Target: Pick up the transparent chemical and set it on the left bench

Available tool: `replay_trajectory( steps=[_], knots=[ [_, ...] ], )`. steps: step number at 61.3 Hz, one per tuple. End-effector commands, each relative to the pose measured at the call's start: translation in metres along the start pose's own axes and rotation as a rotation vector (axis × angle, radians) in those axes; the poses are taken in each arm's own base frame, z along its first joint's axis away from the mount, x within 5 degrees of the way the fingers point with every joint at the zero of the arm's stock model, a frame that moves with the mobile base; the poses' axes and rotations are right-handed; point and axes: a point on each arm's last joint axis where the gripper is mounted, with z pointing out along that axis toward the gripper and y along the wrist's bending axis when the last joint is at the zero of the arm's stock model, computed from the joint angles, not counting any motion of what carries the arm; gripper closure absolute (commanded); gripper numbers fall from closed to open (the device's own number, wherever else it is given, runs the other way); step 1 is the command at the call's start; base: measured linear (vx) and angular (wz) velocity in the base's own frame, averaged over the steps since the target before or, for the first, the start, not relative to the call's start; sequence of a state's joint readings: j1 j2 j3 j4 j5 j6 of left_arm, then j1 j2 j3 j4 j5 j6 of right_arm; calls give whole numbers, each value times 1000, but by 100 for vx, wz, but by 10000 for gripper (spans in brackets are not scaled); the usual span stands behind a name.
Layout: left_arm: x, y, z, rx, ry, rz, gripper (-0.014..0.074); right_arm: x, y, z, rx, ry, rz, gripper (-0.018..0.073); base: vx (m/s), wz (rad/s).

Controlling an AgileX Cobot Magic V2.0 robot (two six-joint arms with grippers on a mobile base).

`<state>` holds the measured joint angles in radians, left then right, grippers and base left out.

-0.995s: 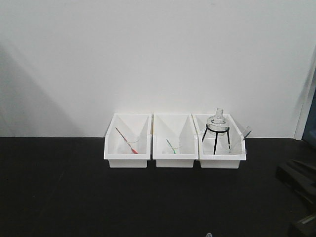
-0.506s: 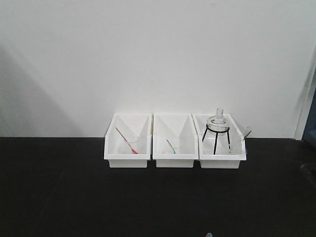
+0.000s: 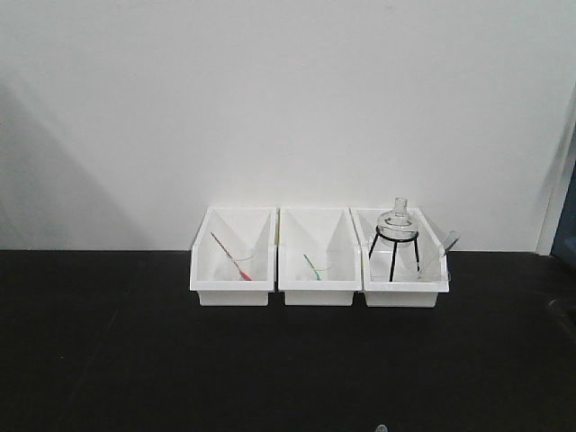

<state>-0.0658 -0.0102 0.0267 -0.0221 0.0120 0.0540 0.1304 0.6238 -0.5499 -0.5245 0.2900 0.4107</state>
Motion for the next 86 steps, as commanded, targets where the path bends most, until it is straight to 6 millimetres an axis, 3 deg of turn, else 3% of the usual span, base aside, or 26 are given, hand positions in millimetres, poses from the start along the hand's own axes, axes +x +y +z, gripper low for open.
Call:
replay_trajectory(
  steps=[1,8,13,19,35,46,59,86],
  knots=[
    [-3,0,-1,-2,-81,-9,600,-9,1,-5,-31,-32,-44,567,0,0],
    [-3,0,-1,-2,-81,-9,600,-10,1,-17,-46,-69,-1,567,0,0],
    [-3,0,-1,-2,-81,-9,600,0,2,-25,-53,-92,16,567,0,0],
    [-3,0,-1,-2,-81,-9,600,26,5,-34,-70,-109,50,567,0,0],
    [-3,0,-1,-2,-81,-9,600,117,14,-45,-92,-135,212,567,0,0],
    [-3,0,-1,-2,-81,-9,600,150,12,-42,19,-146,343,567,0,0],
    [-3,0,-1,-2,-81,-9,600,151,11,-42,44,-135,261,567,0,0],
    [-3,0,-1,-2,-81,-9,600,151,16,-42,-54,-135,254,567,0,0]
  ],
)
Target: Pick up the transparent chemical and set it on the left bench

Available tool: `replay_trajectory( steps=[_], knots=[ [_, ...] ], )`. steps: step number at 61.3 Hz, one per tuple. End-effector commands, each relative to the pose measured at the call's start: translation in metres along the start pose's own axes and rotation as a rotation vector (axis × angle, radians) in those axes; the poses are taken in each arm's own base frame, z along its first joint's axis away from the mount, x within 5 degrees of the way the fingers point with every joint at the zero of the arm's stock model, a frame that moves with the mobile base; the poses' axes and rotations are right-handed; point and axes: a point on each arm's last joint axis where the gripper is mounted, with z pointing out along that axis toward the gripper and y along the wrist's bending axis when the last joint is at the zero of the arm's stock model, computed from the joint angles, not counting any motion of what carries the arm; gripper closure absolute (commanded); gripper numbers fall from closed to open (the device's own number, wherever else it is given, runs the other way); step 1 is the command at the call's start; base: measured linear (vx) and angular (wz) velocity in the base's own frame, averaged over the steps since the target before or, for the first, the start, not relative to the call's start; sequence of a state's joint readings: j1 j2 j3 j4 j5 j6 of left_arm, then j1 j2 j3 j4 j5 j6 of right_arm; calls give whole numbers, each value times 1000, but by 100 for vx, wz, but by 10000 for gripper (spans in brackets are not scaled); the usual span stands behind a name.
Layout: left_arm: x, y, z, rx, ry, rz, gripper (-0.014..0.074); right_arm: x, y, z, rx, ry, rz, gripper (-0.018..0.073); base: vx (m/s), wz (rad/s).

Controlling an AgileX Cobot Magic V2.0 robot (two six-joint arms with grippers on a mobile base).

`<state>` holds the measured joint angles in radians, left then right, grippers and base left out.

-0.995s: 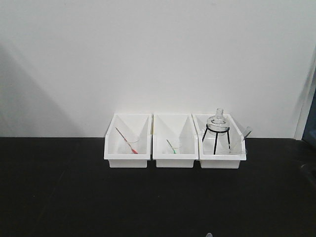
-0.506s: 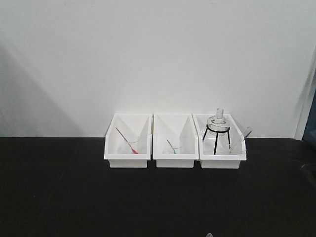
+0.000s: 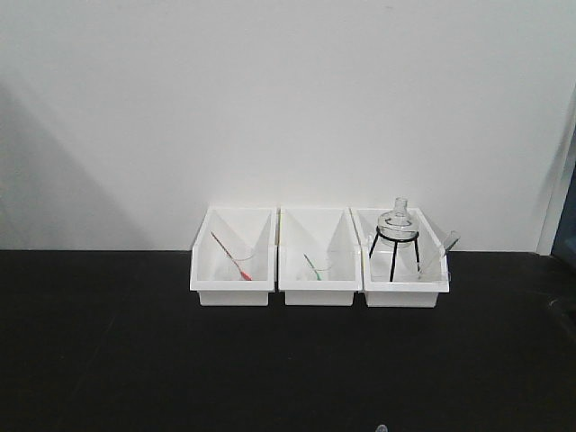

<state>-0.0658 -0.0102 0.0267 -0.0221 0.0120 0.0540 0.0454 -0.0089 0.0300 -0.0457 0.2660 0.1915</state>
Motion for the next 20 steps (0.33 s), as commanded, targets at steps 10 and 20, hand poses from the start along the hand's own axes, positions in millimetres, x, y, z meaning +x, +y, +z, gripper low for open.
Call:
replay_trajectory(
  steps=[10,20],
  knots=[
    [-3,0,-1,-2,-81,-9,600,-6,1,-1,-15,-96,-12,567,0,0],
    [-3,0,-1,-2,-81,-9,600,-6,1,-1,-15,-96,-12,567,0,0]
  ],
)
